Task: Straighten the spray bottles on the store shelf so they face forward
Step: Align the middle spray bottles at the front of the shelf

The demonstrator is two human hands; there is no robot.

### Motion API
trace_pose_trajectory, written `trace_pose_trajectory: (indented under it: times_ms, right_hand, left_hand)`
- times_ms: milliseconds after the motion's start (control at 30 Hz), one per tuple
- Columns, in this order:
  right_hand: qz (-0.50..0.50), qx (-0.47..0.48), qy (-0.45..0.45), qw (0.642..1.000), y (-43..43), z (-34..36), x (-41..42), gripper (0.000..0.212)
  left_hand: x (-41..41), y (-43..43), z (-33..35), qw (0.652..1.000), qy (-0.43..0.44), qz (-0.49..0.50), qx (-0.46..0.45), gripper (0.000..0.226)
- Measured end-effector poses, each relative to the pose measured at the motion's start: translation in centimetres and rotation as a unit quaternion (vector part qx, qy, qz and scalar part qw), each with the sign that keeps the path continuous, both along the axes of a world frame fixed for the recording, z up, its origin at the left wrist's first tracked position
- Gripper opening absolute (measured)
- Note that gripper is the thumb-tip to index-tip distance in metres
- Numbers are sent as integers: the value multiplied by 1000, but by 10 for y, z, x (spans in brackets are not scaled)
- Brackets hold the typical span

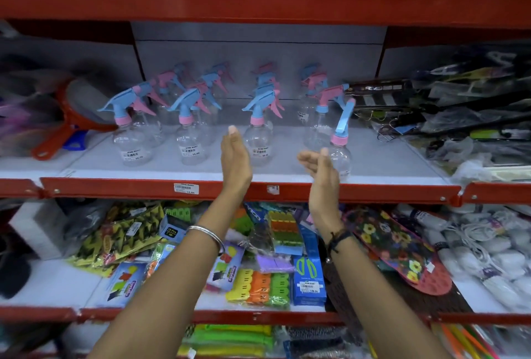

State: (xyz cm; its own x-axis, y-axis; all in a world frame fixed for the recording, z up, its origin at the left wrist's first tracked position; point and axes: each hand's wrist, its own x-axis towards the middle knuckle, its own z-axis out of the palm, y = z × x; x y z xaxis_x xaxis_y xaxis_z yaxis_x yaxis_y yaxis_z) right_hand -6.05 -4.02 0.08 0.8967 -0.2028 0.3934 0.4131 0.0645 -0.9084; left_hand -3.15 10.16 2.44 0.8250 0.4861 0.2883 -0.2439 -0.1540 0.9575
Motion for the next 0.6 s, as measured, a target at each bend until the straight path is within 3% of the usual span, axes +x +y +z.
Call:
trace_pose_trajectory:
  times_ms: [133,300,467,600]
  right_hand:
    - [57,-27,102,993,33,16,34,65]
    - [89,-98,176,975,53,32,66,83]
    - [105,-109,208,966,64,36,72,96]
    - [73,-91,200,973,64,33,66,88]
  left_hand:
    - [20,23,4,996,66,-40,36,64]
    - [31,34,8,988,103,-115,-4,65]
    - [32,39,7,978,130,-162,14,80]
    - [22,43,8,977,129,-166,44,87]
